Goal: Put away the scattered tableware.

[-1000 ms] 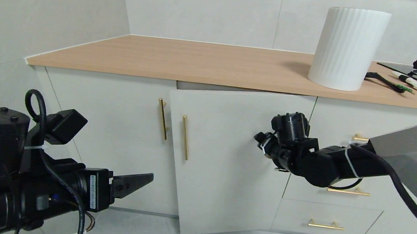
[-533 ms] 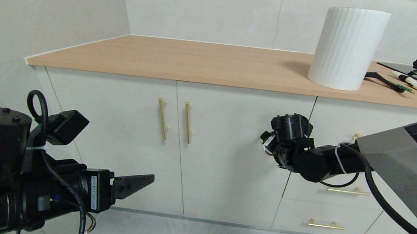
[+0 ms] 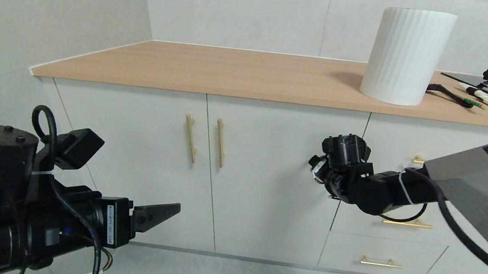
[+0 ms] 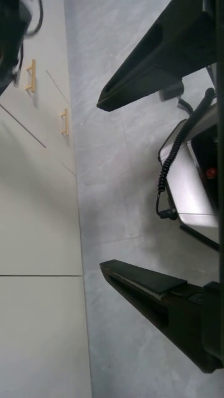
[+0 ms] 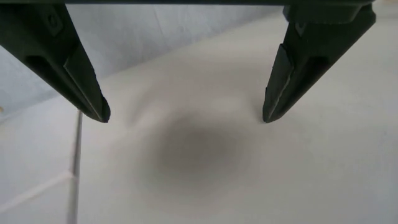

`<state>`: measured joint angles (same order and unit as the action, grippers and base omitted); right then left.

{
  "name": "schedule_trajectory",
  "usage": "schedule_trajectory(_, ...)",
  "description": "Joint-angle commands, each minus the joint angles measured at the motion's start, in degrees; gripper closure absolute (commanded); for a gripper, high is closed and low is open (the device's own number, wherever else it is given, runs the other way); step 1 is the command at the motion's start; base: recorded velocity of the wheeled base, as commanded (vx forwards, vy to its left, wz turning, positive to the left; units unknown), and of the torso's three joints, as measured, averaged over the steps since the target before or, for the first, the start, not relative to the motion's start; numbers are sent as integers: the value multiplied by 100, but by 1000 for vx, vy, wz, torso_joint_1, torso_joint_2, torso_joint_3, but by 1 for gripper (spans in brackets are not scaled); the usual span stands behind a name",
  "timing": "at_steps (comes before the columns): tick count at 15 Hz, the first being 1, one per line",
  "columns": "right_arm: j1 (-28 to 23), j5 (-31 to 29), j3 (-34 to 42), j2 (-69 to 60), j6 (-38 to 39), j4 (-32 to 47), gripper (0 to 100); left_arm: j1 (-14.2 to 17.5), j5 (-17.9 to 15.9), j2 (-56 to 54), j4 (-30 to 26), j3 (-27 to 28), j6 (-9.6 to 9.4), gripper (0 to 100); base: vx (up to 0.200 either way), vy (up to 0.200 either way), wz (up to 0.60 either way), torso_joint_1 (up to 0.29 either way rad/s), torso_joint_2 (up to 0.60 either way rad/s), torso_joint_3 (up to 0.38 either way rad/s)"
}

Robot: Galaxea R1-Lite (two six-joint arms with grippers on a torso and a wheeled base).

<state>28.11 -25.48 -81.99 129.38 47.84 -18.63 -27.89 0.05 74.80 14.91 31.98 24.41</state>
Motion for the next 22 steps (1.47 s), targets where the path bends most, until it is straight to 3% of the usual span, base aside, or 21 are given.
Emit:
schedule_trajectory(1,353,913,1238,-1459,-108,-9,0,3,4,-1,3,10,3,0,0,0,0,0,0,0)
schedule_trajectory(2,476,1282,1695,-2031,-389,-9,0,3,4,-18,3,10,3,0,0,0,0,0,0,0)
schedule_trajectory(4,625,1396,2601,-3068,-1119,-27,0,3,21,-89,12,19,-24,0,0,0,0,0,0,0)
schedule_trajectory(5,625,1396,2601,-3068,-1119,-27,0,3,21,-89,12,19,-24,0,0,0,0,0,0,0)
schedule_trajectory(7,573,1379,3488,-4606,-1488,-27,0,3,232,-809,65,-7,-235,0,0,0,0,0,0,0)
schedule_trajectory(8,344,1300,4042,-5564,-1558,-18,0,100,241,-1354,38,-95,-542,0,0,0,0,0,0,0)
schedule_trajectory(10,-122,1247,5053,-7111,-2287,17,0,469,241,-2207,38,-491,-665,0,0,0,0,0,0,0)
schedule_trajectory(12,-588,1300,6064,-8675,-3360,35,0,610,232,-3367,-41,-939,-692,0,0,0,0,0,0,0)
schedule_trajectory(13,-693,1300,6283,-9132,-3562,105,0,680,241,-3771,-164,-1027,-735,0,0,0,0,0,0,0)
schedule_trajectory(16,-1510,1300,6380,-11039,-3957,1397,0,1190,224,-5766,-1711,-1000,-1324,0,0,0,0,0,0,0)
schedule_trajectory(18,-1598,1273,6354,-11971,-4256,2091,0,1603,171,-6557,-2317,-1027,-1623,0,0,0,0,0,0,0)
schedule_trajectory(19,-1633,1238,6354,-12358,-4441,2531,0,1708,145,-6918,-2616,-1018,-1702,0,0,0,0,0,0,0)
schedule_trajectory(21,-1748,834,6406,-12349,-4476,2715,0,1805,399,-6918,-2774,-1035,-1729,0,0,0,0,0,0,0)
schedule_trajectory(22,-1959,438,6521,-12358,-4529,2724,0,1805,821,-6918,-2765,-1035,-1746,0,0,0,0,0,0,0)
